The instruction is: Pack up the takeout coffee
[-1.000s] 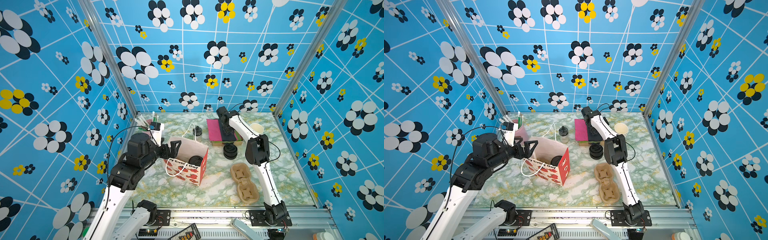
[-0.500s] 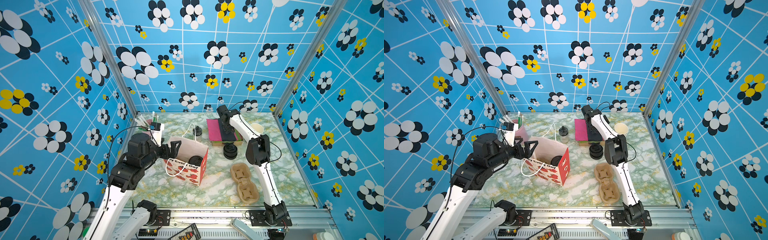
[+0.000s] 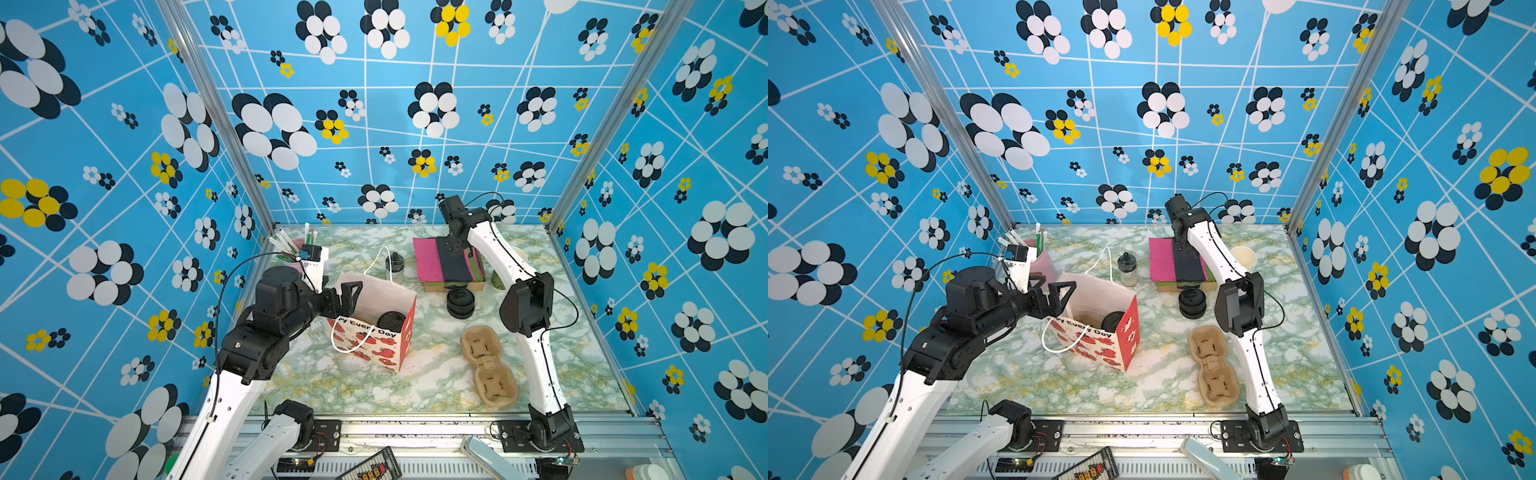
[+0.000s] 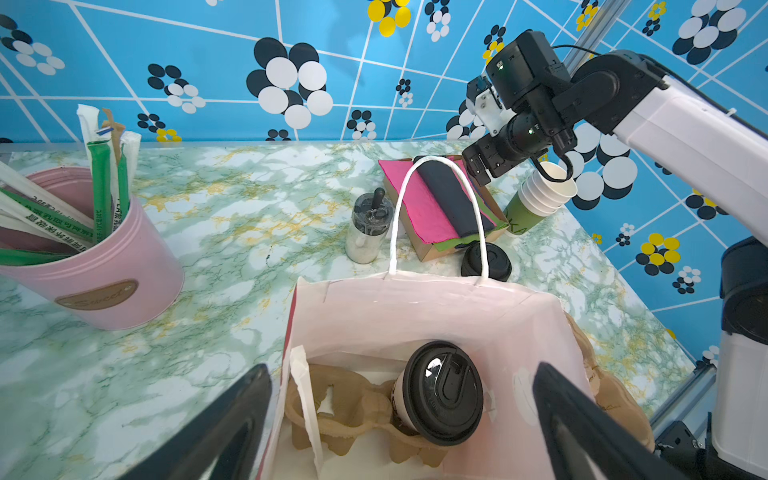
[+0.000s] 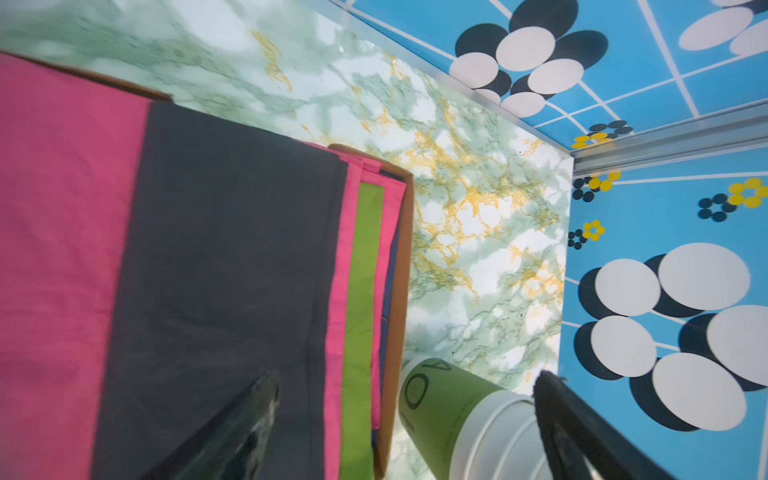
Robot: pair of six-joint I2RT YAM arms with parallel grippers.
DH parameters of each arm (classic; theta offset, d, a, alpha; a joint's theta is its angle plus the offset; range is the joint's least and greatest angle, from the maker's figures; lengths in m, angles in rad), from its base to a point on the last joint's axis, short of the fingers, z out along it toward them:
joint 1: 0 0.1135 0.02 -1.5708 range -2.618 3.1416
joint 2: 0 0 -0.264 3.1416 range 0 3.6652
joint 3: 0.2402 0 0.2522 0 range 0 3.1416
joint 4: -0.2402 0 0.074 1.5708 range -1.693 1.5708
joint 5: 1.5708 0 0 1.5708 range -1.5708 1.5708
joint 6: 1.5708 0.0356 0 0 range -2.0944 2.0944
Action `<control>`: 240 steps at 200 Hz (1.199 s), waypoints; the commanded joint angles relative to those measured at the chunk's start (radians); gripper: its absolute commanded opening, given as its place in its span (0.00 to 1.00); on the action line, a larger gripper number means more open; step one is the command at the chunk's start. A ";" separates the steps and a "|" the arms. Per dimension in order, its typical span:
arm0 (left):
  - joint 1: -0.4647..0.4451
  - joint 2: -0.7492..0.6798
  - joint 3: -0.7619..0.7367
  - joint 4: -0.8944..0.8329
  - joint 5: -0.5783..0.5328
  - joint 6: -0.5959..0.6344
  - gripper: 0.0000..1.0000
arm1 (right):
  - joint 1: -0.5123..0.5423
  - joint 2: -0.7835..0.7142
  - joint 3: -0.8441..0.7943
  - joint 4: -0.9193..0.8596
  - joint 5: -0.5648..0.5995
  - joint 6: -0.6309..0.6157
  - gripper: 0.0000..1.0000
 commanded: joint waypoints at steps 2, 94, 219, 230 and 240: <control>-0.004 -0.009 -0.012 0.017 -0.005 -0.009 0.99 | 0.046 -0.054 0.031 -0.017 -0.114 0.061 0.94; -0.006 -0.015 -0.018 0.011 -0.010 -0.007 0.99 | 0.181 0.140 0.181 -0.040 0.044 0.074 0.63; -0.004 -0.029 -0.030 -0.001 -0.022 0.002 1.00 | 0.184 0.282 0.182 -0.008 0.159 0.049 0.33; -0.004 -0.031 -0.029 -0.003 -0.023 0.003 1.00 | 0.184 0.288 0.183 -0.009 0.167 0.045 0.32; -0.005 -0.032 -0.029 -0.004 -0.024 0.003 1.00 | 0.184 0.292 0.183 -0.009 0.170 0.041 0.31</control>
